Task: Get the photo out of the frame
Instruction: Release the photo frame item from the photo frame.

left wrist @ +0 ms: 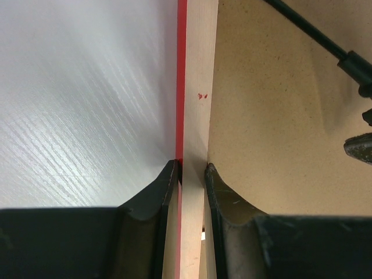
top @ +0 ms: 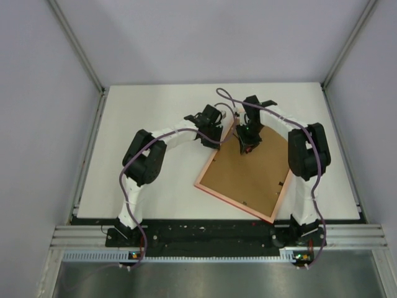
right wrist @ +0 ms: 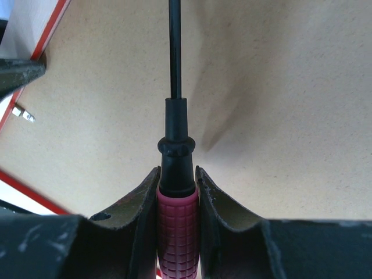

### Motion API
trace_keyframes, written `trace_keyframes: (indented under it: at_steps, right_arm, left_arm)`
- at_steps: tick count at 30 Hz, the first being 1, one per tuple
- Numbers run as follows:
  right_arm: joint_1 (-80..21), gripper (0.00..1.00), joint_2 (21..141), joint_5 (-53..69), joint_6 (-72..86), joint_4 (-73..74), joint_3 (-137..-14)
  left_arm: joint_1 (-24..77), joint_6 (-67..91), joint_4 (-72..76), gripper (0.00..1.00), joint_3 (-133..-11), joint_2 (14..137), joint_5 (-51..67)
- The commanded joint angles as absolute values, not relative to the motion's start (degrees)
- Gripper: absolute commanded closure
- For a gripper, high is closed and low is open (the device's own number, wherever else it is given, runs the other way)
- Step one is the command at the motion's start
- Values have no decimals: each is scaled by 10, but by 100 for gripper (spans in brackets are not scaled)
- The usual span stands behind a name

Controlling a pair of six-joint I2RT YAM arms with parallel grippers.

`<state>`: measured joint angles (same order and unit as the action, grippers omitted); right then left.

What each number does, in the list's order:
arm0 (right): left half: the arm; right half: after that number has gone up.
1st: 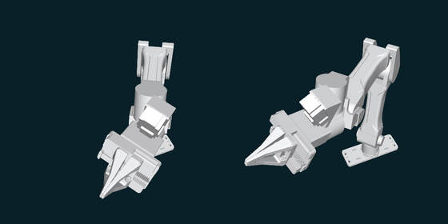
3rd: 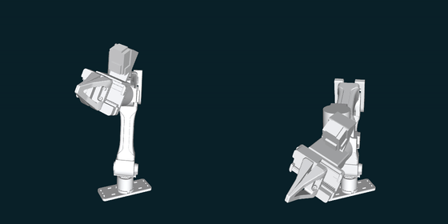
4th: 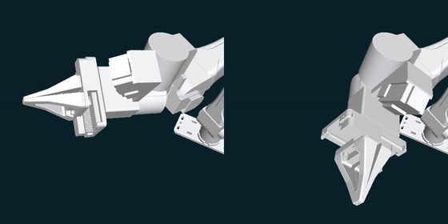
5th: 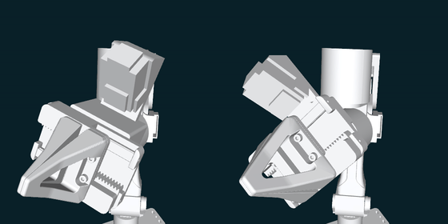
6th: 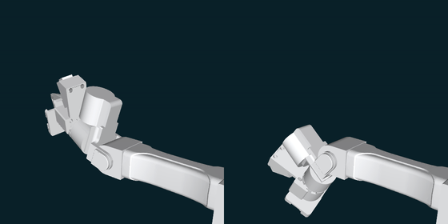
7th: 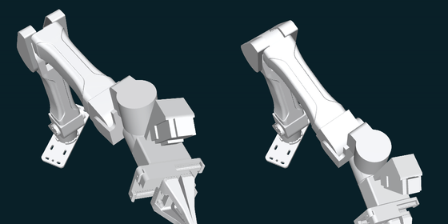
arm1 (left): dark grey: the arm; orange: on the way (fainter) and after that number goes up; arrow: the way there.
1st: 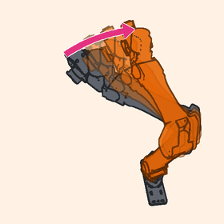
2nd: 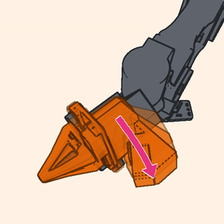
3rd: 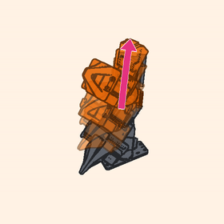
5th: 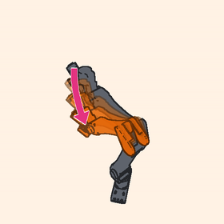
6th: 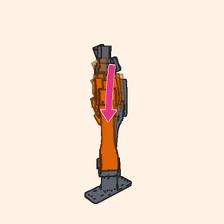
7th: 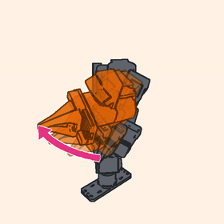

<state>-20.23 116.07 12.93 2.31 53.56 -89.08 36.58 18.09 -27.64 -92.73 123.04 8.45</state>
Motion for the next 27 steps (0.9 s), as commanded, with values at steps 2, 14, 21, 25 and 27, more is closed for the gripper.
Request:
trace_keyframes:
  at_steps: [2, 14, 21, 25, 27]
  right_arm:
    - [-191, 100, 1196, 131, 63, 532, -945]
    - [-190, 100, 1207, 89, 122, 522, -961]
    - [-206, 100, 1183, 57, 207, 509, -929]
    - [-228, 100, 1195, 63, 257, 505, -918]
    - [-233, 100, 1194, 80, 283, 499, -911]
  left_arm:
    - [366, 189, -308, 100, -909, 1198, 81]
    - [376, 192, -308, 100, -910, 1198, 75]
    - [381, 201, -311, 100, -905, 1196, 68]
    - [385, 210, -317, 100, -908, 1197, 57]
    - [385, 214, -318, 100, -907, 1198, 54]
